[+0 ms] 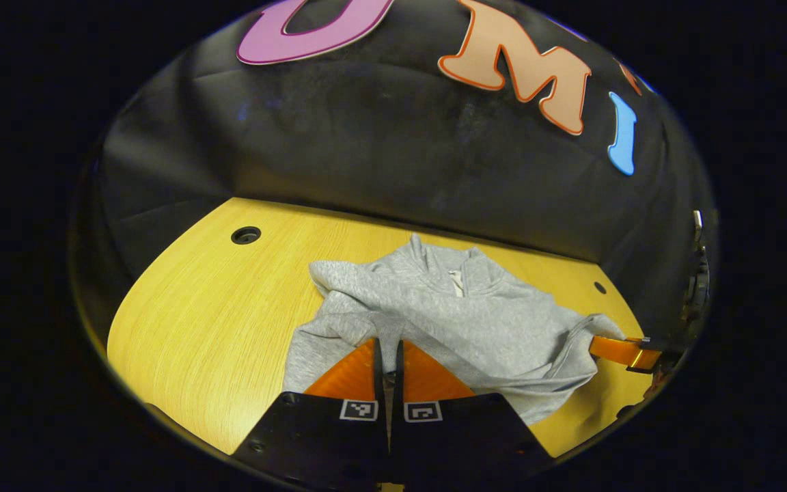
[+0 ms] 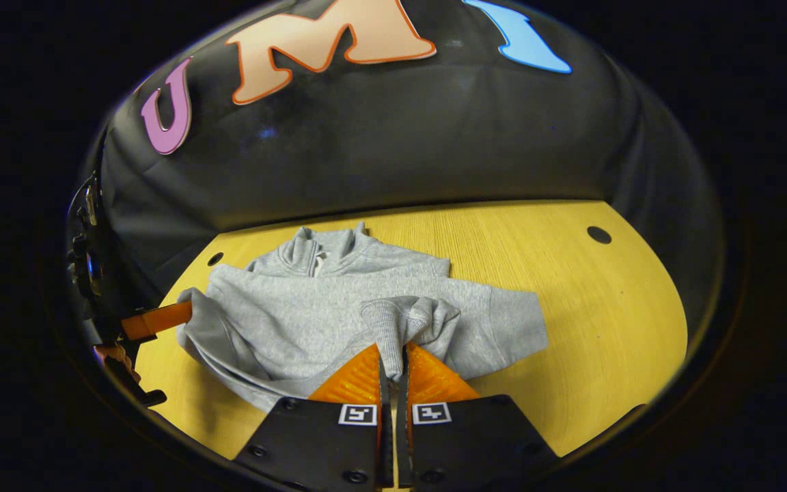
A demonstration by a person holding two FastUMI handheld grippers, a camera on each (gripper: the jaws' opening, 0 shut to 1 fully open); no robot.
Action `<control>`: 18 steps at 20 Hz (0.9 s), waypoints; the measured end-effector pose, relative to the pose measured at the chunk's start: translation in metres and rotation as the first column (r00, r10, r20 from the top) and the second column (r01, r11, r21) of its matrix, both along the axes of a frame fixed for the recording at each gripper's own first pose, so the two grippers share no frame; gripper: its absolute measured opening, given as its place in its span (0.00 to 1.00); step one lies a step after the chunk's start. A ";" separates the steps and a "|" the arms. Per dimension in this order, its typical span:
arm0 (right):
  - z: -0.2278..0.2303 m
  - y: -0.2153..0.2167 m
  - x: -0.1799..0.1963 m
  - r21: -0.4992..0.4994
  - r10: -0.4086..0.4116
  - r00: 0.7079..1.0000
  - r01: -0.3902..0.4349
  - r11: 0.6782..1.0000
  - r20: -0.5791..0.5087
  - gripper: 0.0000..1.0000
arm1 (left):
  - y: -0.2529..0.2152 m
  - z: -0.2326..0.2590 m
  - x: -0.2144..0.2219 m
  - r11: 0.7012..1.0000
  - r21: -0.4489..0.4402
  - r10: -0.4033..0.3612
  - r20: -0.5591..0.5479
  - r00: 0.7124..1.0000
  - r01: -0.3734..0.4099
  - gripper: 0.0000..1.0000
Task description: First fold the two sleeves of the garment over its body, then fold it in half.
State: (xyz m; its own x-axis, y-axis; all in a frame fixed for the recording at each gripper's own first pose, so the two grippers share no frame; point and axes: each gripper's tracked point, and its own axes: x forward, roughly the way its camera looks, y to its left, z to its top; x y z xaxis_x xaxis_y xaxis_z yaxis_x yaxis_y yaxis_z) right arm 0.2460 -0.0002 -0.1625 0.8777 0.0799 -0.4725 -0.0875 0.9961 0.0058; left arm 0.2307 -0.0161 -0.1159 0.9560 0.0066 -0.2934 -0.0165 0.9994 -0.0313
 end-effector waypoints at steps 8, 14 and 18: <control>-0.017 0.001 0.021 0.089 0.023 0.999 -0.021 0.996 -0.029 0.05 | 0.008 -0.027 0.021 0.999 -0.014 0.047 -0.047 0.998 -0.047 0.00; -0.004 0.006 0.019 0.155 0.039 0.999 -0.037 0.987 -0.011 0.23 | 0.000 -0.018 0.020 0.995 -0.104 -0.002 -0.023 1.000 -0.001 0.21; 0.026 0.019 0.017 0.203 0.070 0.995 -0.082 0.976 0.067 0.70 | -0.010 0.005 0.006 0.991 -0.134 -0.022 0.035 0.999 0.027 0.89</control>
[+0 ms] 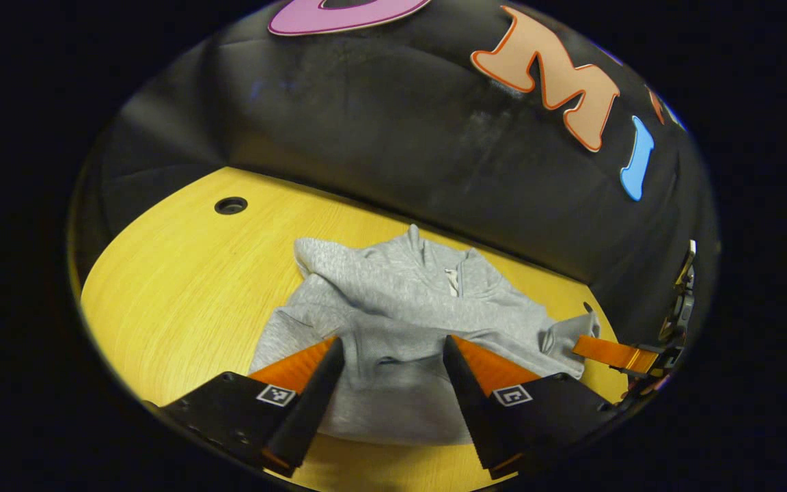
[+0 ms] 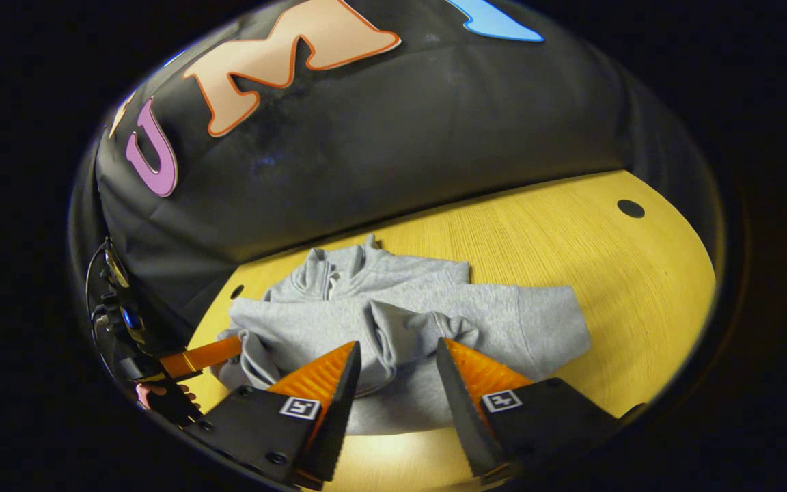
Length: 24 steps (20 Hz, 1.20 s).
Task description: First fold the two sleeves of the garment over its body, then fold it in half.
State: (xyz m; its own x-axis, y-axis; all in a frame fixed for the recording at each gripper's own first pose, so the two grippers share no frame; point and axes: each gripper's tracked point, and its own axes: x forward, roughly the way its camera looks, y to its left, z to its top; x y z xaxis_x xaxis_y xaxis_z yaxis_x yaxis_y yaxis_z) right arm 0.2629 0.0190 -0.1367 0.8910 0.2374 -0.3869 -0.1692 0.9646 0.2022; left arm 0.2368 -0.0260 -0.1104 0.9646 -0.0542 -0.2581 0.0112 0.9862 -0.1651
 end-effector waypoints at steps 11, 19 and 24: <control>0.127 0.016 -0.096 -0.076 0.061 0.960 -0.042 0.996 0.274 0.97 | -0.006 0.122 -0.115 0.946 0.286 -0.203 0.163 0.965 0.151 0.93; 0.152 0.039 -0.210 -0.189 0.093 0.936 -0.029 0.982 0.339 0.97 | 0.012 0.101 -0.208 0.959 0.225 -0.198 0.102 0.975 0.171 0.93; 0.132 0.051 -0.259 -0.179 0.052 0.945 0.007 0.984 0.322 0.97 | 0.020 0.078 -0.244 0.957 0.227 -0.193 0.040 0.980 0.179 0.94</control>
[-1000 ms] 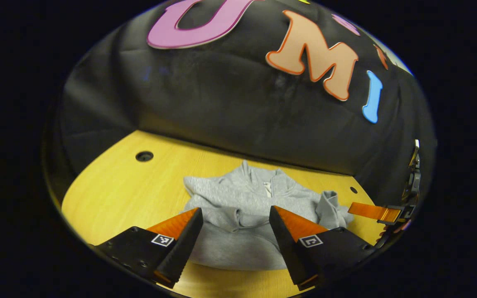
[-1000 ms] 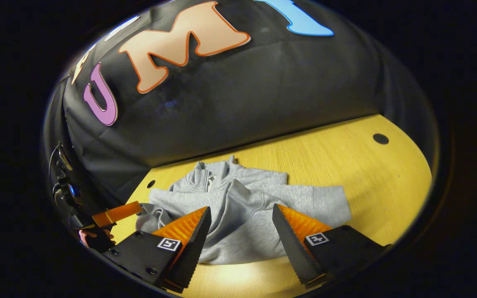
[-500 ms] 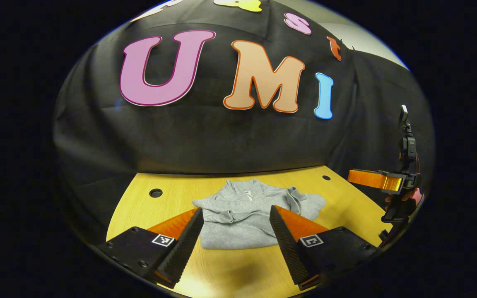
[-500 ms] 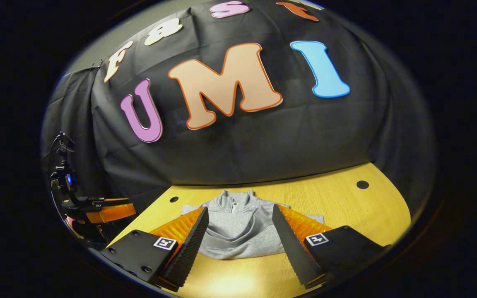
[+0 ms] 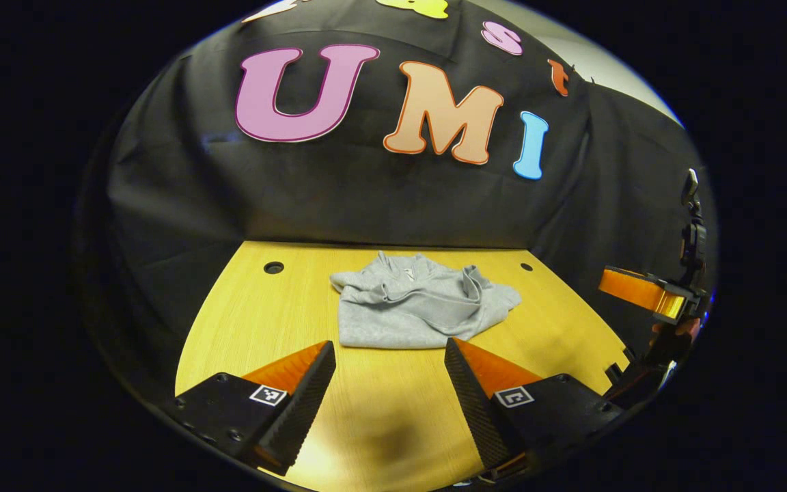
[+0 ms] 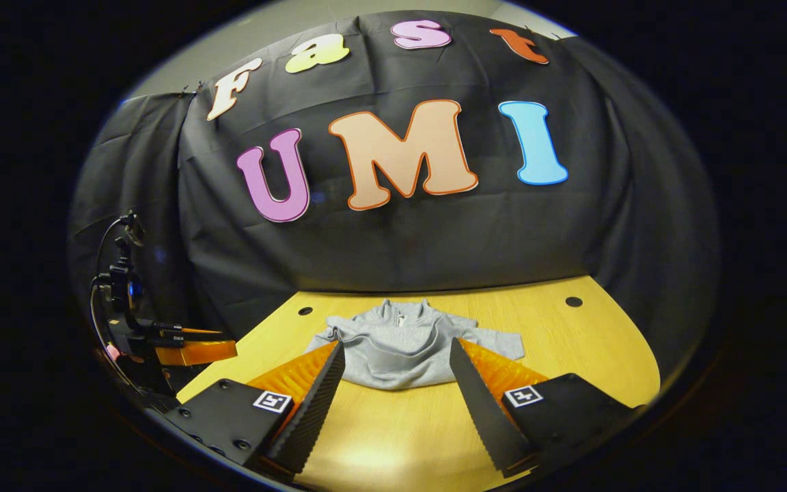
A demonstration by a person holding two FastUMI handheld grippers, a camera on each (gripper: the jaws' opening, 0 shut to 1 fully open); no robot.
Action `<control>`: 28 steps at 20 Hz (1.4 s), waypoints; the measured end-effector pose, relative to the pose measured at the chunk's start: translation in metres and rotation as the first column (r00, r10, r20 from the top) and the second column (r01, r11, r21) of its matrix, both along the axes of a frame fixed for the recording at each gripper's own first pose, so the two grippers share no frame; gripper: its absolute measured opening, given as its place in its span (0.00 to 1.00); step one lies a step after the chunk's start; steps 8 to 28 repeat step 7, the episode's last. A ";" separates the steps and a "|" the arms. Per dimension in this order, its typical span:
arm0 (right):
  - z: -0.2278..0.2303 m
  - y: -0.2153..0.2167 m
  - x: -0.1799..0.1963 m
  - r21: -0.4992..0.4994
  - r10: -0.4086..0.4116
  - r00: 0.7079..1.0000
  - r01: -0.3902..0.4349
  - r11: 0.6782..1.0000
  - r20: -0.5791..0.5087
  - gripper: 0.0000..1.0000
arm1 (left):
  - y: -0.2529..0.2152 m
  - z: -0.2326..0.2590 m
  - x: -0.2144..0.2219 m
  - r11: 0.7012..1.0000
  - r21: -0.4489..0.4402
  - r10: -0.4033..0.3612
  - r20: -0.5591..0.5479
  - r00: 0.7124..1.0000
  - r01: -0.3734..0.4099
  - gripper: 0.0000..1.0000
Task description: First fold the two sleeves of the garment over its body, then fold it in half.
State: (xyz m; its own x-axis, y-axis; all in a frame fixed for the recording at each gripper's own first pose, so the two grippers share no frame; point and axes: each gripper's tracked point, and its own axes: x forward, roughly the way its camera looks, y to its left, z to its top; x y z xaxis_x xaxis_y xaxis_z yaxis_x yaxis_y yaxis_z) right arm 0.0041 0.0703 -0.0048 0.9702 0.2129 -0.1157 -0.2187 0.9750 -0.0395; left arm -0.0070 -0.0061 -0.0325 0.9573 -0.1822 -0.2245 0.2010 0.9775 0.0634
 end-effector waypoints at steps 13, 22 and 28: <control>0.004 0.009 -0.017 0.031 -0.044 0.999 0.043 0.999 0.013 0.97 | -0.009 0.000 0.001 0.998 0.014 -0.068 -0.004 0.998 0.068 0.94; 0.004 0.009 -0.017 0.031 -0.044 0.999 0.043 0.999 0.013 0.97 | -0.009 0.000 0.001 0.998 0.014 -0.068 -0.004 0.998 0.068 0.94; 0.004 0.009 -0.017 0.031 -0.044 0.999 0.043 0.999 0.013 0.97 | -0.009 0.000 0.001 0.998 0.014 -0.068 -0.004 0.998 0.068 0.94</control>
